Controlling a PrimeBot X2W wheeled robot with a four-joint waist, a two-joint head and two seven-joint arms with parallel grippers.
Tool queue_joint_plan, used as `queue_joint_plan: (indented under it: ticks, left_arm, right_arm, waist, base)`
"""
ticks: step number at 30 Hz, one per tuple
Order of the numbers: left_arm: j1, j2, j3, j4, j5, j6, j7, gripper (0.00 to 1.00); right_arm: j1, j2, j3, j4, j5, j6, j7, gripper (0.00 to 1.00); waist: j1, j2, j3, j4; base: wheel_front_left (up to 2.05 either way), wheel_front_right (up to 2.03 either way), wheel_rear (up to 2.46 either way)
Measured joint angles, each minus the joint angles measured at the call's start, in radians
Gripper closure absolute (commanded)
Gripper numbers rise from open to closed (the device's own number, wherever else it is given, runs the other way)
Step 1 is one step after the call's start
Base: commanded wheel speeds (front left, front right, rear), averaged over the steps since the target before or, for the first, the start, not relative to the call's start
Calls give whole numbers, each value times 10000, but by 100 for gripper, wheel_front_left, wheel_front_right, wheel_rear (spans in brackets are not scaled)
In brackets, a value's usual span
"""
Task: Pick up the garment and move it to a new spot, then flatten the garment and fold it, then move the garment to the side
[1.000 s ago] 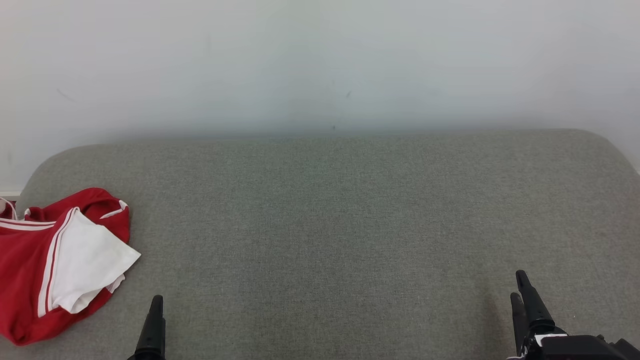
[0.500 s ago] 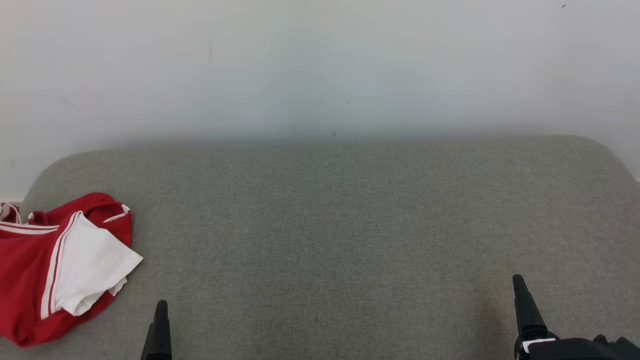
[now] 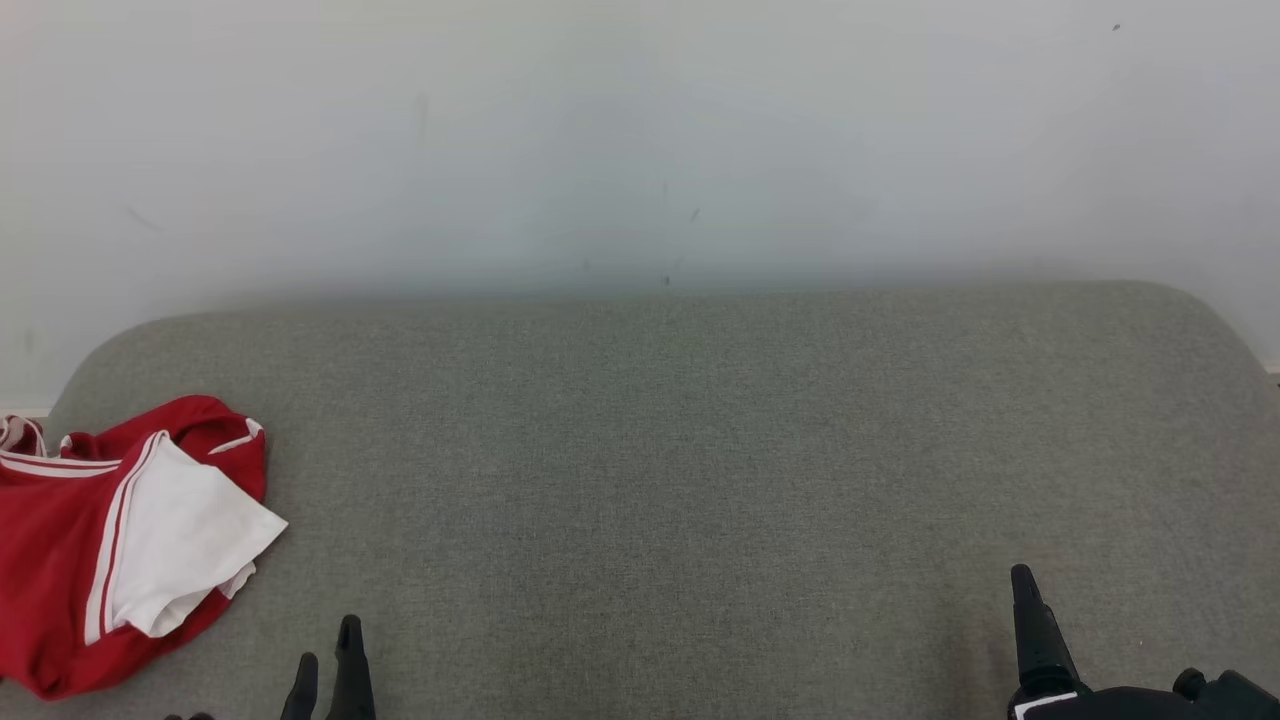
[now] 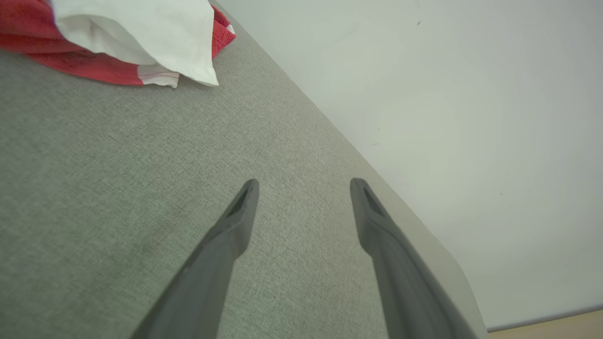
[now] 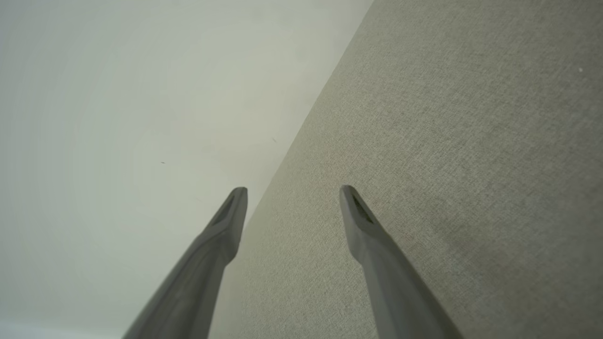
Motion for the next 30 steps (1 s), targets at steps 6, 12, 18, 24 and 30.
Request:
queue_joint_plan:
  ticks: [6, 12, 18, 24, 30]
  left_arm:
    - [67, 8, -40, -48, 1220, 109, -176, 0]
    - [98, 13, -67, -33, 2316, 211, -351, 0]
    - [98, 81, -146, 61, 3271, 242, -516, 0]
    - [95, 109, -209, 132, 4073, 276, -685, 0]
    - [95, 138, -263, 247, 4707, 267, -819, 0]
  right_arm:
    - [0, 0, 61, 86, -1156, 0, -173, 0]
    - [7, 0, 61, 140, -2240, 0, -351, 0]
    - [20, 0, 201, 165, -3262, 0, -499, 0]
    - [66, 0, 355, 167, -4337, 0, -623, 0]
    - [182, 0, 397, 159, -5035, 0, -777, 0]
  waist:
    - [0, 0, -62, -9]
    - [0, 0, -134, -13]
    - [0, 0, -198, -7]
    - [0, 0, -262, -7]
    - [-1, 0, -319, -12]
  base:
    - [0, 0, 0]
    - [0, 0, 0]
    - [0, 0, 0]
    - [0, 0, 0]
    - [0, 0, 0]
